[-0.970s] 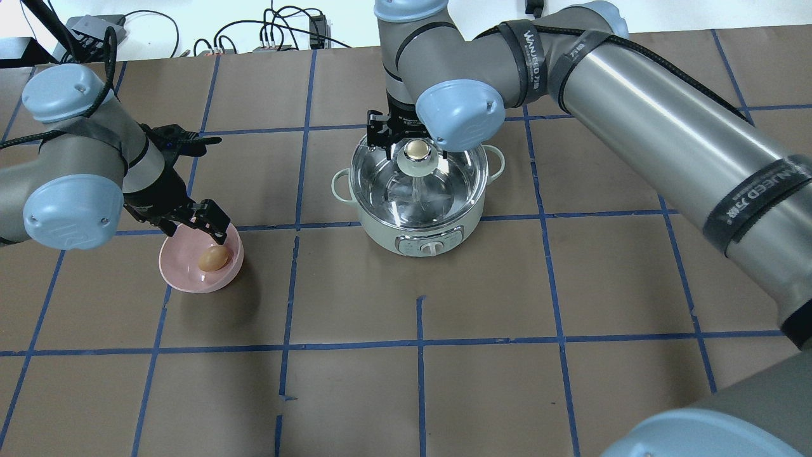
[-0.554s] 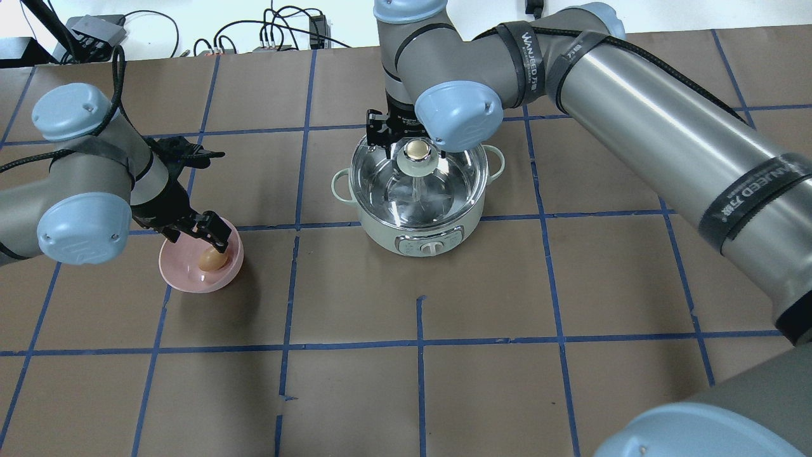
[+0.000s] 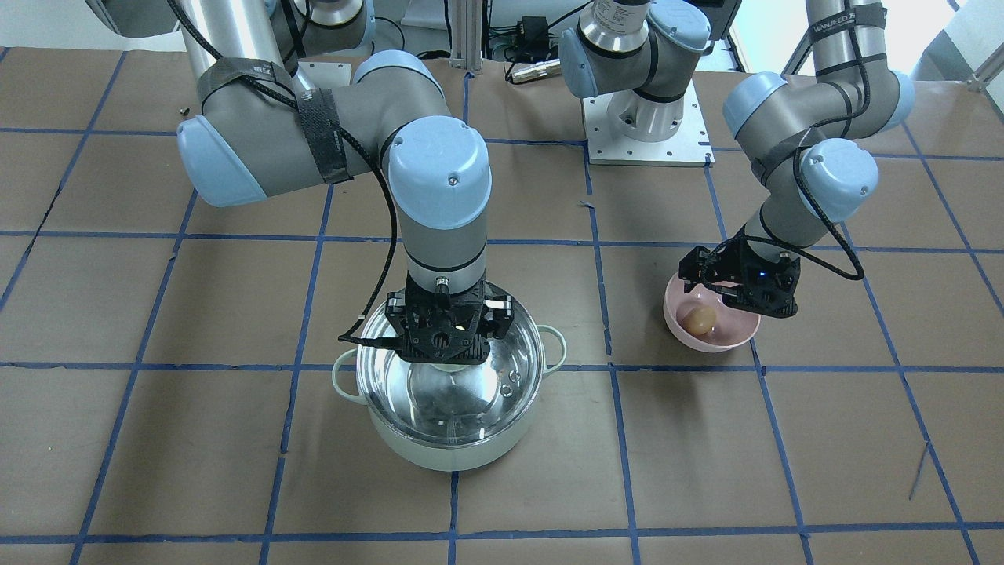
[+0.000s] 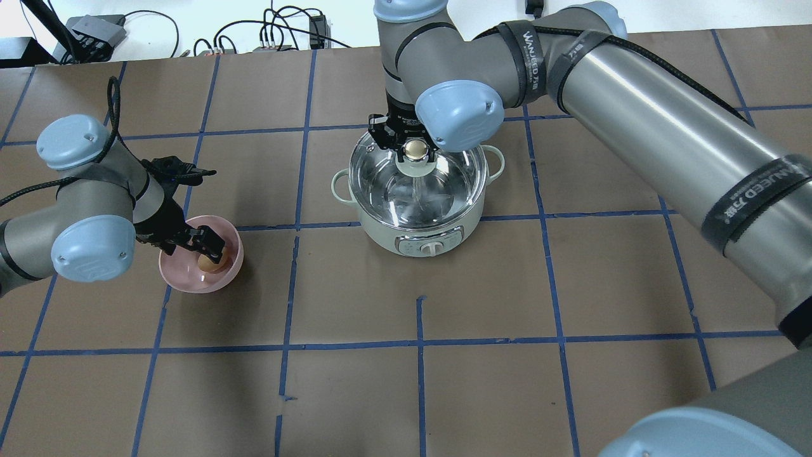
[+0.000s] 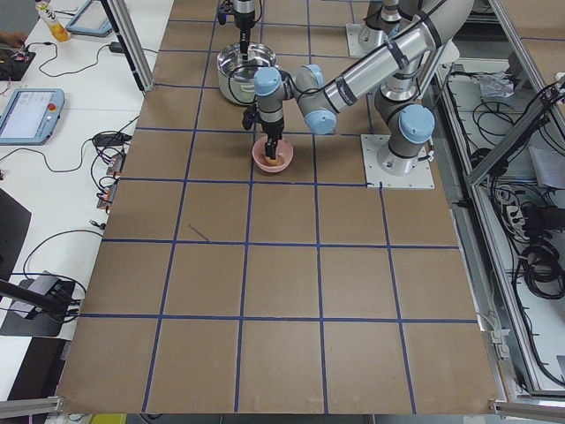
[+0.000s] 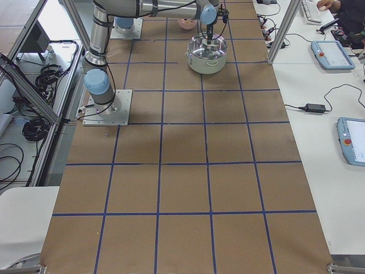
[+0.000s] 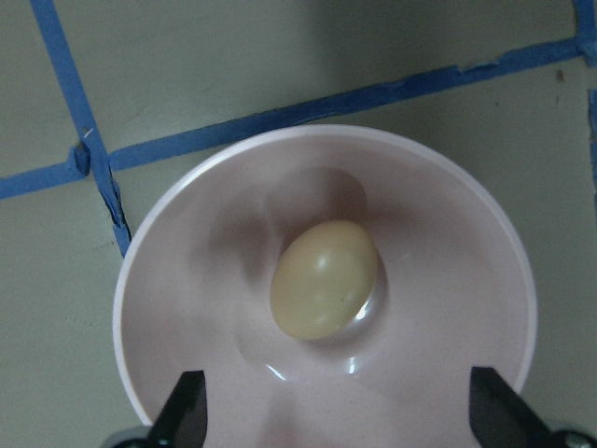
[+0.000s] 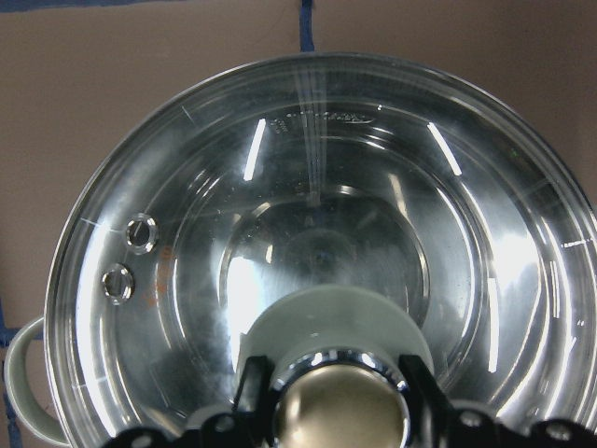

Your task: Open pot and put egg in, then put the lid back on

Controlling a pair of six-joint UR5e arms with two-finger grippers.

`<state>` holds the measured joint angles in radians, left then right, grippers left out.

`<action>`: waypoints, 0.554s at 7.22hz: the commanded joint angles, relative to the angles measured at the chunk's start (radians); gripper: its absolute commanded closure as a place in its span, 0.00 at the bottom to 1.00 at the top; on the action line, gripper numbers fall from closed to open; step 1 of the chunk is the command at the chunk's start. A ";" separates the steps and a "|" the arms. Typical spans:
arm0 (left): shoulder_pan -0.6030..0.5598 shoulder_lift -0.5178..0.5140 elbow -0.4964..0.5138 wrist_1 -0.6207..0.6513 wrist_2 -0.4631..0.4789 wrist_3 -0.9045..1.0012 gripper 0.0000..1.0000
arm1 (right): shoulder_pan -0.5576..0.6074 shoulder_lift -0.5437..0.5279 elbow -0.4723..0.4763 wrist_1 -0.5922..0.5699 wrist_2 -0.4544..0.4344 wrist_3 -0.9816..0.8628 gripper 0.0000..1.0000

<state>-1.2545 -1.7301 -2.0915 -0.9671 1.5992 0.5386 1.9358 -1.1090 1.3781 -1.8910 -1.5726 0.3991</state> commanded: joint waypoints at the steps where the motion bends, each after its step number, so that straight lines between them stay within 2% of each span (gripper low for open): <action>1: 0.000 -0.020 -0.024 0.024 0.019 -0.002 0.01 | -0.001 -0.005 -0.002 0.003 -0.001 -0.003 0.76; 3: 0.000 -0.031 -0.021 0.028 0.008 -0.003 0.02 | -0.014 -0.076 -0.008 0.032 -0.001 -0.016 0.78; 4: 0.000 -0.032 -0.024 0.057 0.010 0.000 0.02 | -0.026 -0.127 -0.026 0.099 0.000 -0.020 0.78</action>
<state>-1.2549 -1.7584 -2.1128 -0.9334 1.6100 0.5363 1.9235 -1.1759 1.3673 -1.8534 -1.5736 0.3852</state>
